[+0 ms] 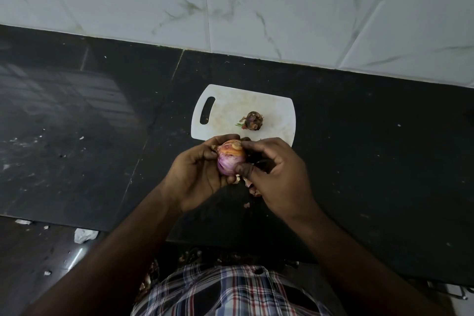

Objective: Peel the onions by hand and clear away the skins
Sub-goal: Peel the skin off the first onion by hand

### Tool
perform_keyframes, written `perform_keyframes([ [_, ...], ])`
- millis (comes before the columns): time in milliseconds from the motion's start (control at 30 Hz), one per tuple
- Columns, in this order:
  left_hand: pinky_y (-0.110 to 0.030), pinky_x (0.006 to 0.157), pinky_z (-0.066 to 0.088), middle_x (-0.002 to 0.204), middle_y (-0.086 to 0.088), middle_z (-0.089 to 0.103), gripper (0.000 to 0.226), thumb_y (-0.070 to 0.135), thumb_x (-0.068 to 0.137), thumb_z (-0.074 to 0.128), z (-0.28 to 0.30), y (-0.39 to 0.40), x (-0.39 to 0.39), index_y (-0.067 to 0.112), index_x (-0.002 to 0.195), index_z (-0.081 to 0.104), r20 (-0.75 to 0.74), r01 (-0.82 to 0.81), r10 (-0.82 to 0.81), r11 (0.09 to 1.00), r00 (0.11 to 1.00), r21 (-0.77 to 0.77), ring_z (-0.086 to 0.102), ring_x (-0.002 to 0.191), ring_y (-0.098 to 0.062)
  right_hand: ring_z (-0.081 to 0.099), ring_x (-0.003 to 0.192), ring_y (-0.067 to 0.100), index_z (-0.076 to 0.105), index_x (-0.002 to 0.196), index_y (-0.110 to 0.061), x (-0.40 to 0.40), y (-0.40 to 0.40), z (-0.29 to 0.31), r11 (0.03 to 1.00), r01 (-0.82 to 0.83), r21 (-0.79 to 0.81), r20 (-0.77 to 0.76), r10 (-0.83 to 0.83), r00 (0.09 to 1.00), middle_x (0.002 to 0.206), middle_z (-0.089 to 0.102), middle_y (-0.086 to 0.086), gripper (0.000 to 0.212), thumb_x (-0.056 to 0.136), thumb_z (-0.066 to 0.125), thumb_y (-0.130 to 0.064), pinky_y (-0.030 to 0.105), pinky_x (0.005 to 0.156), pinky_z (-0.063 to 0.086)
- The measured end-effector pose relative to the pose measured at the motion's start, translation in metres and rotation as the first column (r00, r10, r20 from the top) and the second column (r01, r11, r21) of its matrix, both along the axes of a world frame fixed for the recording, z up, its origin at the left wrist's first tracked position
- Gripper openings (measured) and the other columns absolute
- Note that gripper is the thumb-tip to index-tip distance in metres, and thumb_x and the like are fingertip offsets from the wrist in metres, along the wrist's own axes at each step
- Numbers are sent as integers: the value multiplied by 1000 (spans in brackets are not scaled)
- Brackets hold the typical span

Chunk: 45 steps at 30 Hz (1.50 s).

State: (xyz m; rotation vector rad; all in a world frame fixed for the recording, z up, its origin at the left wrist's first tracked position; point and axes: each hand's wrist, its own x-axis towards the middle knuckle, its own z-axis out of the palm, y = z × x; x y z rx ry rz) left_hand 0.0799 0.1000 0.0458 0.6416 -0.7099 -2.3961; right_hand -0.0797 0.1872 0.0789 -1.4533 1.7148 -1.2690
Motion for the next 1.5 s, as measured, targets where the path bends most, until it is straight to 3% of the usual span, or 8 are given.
perform_keyframes([
  [133, -37, 75, 49, 121, -14, 64, 57, 15, 83, 45, 0, 1, 1, 11, 138, 57, -11, 16, -16, 1000, 1000, 12, 60, 97, -29, 66, 95, 6, 73, 104, -13, 11, 5, -10, 989, 67, -129, -20, -71, 997, 99, 67, -4, 31, 75, 85, -17, 29, 82, 58],
  [267, -35, 73, 54, 127, -15, 63, 44, 18, 95, 42, 0, 5, 1, 16, 136, 58, 10, 6, -6, 1000, 1000, 13, 64, 94, -26, 67, 94, 13, 74, 96, -8, 13, 6, -17, 979, 72, -189, -76, -88, 993, 97, 67, 3, 23, 77, 85, -14, 35, 79, 59],
  [500, -34, 73, 58, 126, -14, 64, 35, 16, 98, 44, 3, 8, -3, 16, 129, 61, 28, -18, 18, 1000, 999, -15, 66, 97, -26, 65, 89, 8, 69, 96, -16, 7, 3, -14, 994, 61, -89, -55, -66, 996, 95, 64, -6, 26, 75, 85, -15, 30, 77, 58],
  [700, -33, 75, 59, 123, -14, 66, 31, 14, 97, 49, 6, 10, -6, 19, 122, 65, 47, -55, 56, 998, 997, -31, 69, 93, -25, 65, 76, 16, 63, 82, -27, 4, 2, -17, 997, 80, -19, -26, -80, 996, 87, 59, -13, 21, 78, 80, -18, 44, 61, 58],
  [767, -33, 75, 60, 124, -14, 66, 31, 14, 94, 52, 6, 9, -6, 19, 121, 66, 57, -68, 71, 997, 996, -46, 69, 94, -25, 66, 81, 14, 67, 88, -25, 1, 1, -13, 996, 87, -34, -27, -88, 996, 90, 61, -12, 18, 79, 81, -20, 40, 68, 59],
  [933, -34, 78, 61, 128, -12, 62, 32, 12, 91, 59, 7, 11, -8, 20, 120, 69, 100, -80, 92, 989, 991, -121, 69, 96, -25, 62, 94, 2, 73, 114, -14, -8, -5, -1, 998, 60, -31, -166, -64, 984, 103, 64, -6, 35, 81, 82, -23, 11, 80, 51],
  [1300, -36, 79, 60, 133, -15, 58, 30, 6, 91, 64, 5, 17, -10, 14, 119, 69, 141, -123, 156, 968, 978, -218, 69, 107, -31, 59, 83, 3, 71, 89, -17, -13, -7, 1, 994, 78, 77, -189, -62, 980, 91, 62, -6, 13, 80, 81, -17, 16, 73, 49],
  [1500, -36, 79, 60, 133, -15, 58, 33, 6, 86, 63, 9, 20, -10, 13, 117, 68, 188, -125, 175, 960, 967, -251, 70, 106, -30, 59, 95, 0, 71, 111, -19, -10, -7, 5, 996, 18, 89, -176, -2, 984, 104, 61, -9, 30, 82, 79, -22, 12, 81, 49],
])
